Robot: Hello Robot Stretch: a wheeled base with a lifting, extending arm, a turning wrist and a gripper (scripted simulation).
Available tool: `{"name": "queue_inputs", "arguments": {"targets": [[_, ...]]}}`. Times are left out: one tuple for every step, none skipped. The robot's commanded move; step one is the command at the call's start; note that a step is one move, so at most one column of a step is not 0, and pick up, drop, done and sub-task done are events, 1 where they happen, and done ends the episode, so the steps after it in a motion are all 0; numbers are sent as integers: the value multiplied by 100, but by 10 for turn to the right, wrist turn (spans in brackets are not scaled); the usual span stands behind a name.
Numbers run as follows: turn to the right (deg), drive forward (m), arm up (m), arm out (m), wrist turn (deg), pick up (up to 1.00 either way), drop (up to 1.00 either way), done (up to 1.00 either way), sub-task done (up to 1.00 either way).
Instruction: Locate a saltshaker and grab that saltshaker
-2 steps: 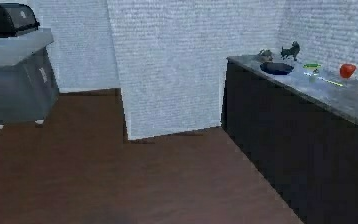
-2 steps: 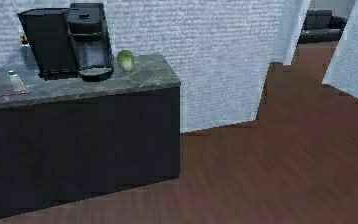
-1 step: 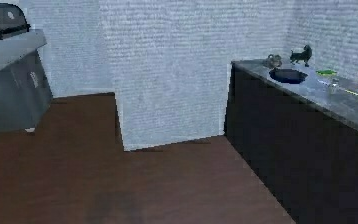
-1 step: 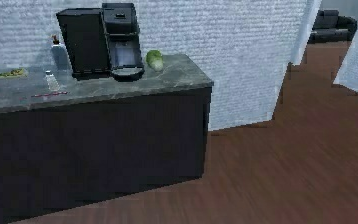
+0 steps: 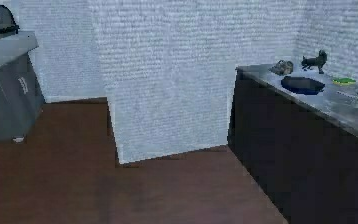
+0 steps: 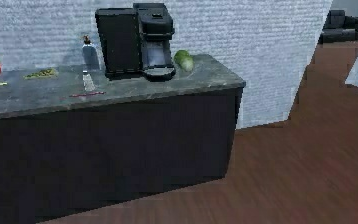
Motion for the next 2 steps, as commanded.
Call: {"name": "queue_inputs", "arguments": {"targets": [[450,0,0,0,0,0,0,0,0],[60,0,0,0,0,0,0,0,0]]}}
